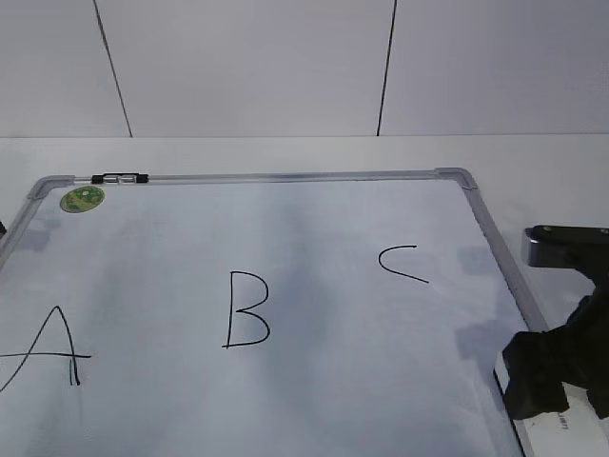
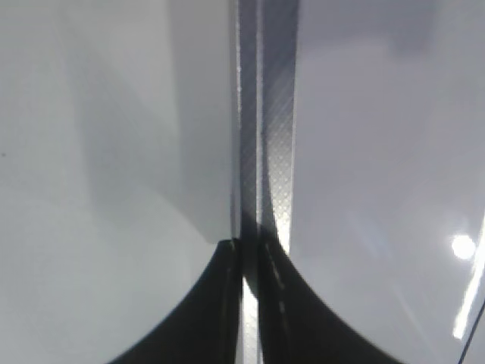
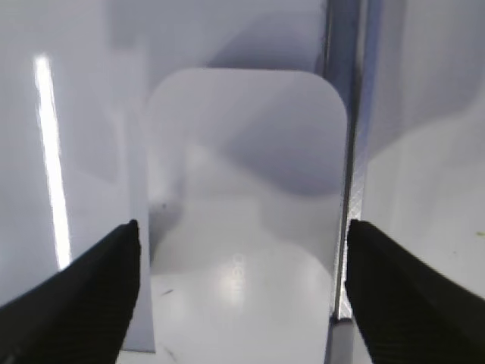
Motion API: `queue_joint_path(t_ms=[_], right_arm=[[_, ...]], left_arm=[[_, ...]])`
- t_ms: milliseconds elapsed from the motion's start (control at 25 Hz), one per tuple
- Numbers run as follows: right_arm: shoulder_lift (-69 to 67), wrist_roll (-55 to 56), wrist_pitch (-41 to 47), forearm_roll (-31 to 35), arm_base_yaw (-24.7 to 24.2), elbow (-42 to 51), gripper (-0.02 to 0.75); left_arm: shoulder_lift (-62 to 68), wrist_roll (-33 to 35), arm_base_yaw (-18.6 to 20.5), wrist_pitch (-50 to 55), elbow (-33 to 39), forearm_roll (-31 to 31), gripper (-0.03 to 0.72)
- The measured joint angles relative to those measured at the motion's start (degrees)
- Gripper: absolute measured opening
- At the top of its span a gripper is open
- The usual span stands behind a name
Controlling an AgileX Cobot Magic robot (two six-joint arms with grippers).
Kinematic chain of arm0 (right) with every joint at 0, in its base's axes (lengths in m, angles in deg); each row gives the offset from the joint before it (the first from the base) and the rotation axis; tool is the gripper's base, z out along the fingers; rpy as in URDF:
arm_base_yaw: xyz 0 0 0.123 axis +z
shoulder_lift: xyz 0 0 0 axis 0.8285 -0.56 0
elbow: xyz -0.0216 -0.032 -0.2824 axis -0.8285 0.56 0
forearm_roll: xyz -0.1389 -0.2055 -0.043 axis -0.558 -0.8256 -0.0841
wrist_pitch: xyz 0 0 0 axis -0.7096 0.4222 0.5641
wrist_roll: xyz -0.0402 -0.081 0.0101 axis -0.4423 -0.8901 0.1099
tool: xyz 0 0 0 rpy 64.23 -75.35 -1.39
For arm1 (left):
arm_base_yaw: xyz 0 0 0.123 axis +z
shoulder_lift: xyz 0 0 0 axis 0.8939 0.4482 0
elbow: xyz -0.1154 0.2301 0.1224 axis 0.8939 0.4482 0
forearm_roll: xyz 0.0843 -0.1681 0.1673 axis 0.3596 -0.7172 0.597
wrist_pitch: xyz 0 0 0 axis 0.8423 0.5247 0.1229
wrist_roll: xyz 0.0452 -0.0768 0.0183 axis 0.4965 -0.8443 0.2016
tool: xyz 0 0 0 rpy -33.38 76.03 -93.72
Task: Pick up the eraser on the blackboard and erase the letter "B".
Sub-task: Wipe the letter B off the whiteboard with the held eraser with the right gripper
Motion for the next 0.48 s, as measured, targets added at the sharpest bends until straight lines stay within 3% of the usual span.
queue_joint_path(t_ms=[360, 480], right_arm=[[-3.9, 0.0, -1.1, -0.2, 0.0, 0.0, 0.624], [-3.9, 0.0, -1.1, -0.2, 0.0, 0.0, 0.581]], left_arm=[[0.0, 0.0, 0.0, 0.0, 0.0, -0.1, 0.031], [0.0, 0.0, 0.0, 0.0, 0.0, -0.1, 0.031]])
